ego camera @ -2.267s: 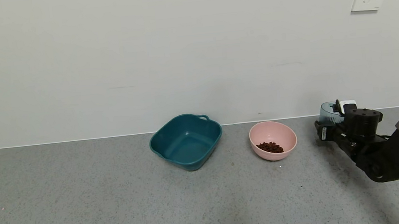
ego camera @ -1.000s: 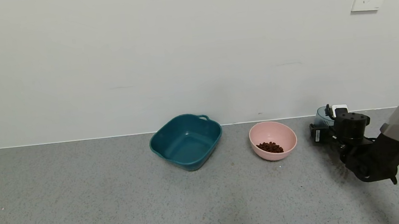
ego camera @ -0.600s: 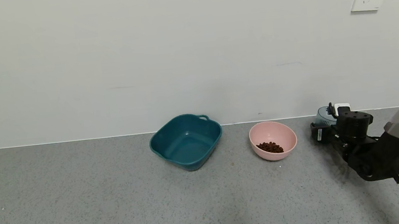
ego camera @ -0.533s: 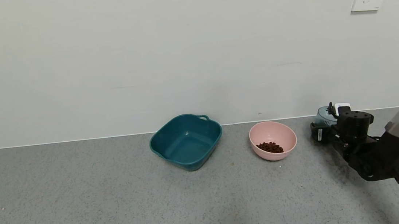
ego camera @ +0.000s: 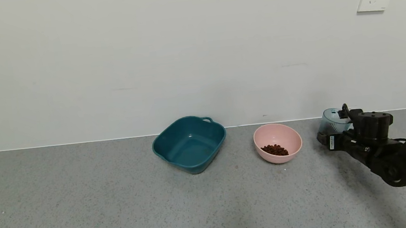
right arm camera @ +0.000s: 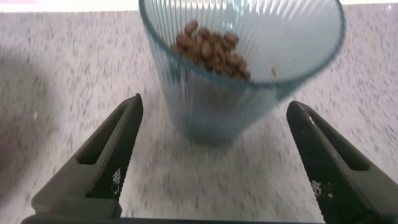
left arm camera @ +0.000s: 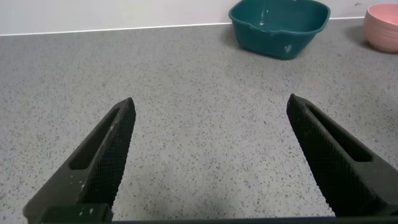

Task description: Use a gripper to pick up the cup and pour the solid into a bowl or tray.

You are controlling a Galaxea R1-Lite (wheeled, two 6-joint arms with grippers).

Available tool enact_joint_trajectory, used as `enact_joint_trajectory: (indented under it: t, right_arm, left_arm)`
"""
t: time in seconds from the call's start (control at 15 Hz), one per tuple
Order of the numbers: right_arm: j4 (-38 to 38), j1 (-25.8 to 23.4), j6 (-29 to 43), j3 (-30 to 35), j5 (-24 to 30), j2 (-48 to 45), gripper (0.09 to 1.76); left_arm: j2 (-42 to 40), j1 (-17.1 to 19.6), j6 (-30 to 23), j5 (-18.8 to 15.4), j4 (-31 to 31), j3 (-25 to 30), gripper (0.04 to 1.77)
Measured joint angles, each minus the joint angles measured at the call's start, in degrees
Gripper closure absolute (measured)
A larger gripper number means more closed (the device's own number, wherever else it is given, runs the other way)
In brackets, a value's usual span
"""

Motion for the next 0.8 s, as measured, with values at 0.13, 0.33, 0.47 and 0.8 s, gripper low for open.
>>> enact_joint_trajectory:
  t: [0.13, 0.33, 0.47, 0.8]
  right_arm:
    - [5.10, -0.88, 0.00, 0.80, 1.24, -3.73, 0.16]
    - [12.86, -2.34, -0.12, 2.95, 5.33, -10.98, 0.16]
    - [19.04, -3.28, -0.22, 4.63, 8.89, -16.88, 0.15]
    - [30.81, -5.14, -0.39, 9.13, 15.73, -32.87, 0.15]
  left_arm:
    - [0.00, 0.00, 0.00, 0.02, 0.00, 0.00, 0.06]
    - [0.00, 0.02, 0.00, 0.02, -0.02, 0.00, 0.06]
    - [0.00, 0.02, 0.00, 0.02, 0.01, 0.00, 0.06]
    - [0.00, 0.02, 0.00, 0.02, 0.00, 0.00, 0.06]
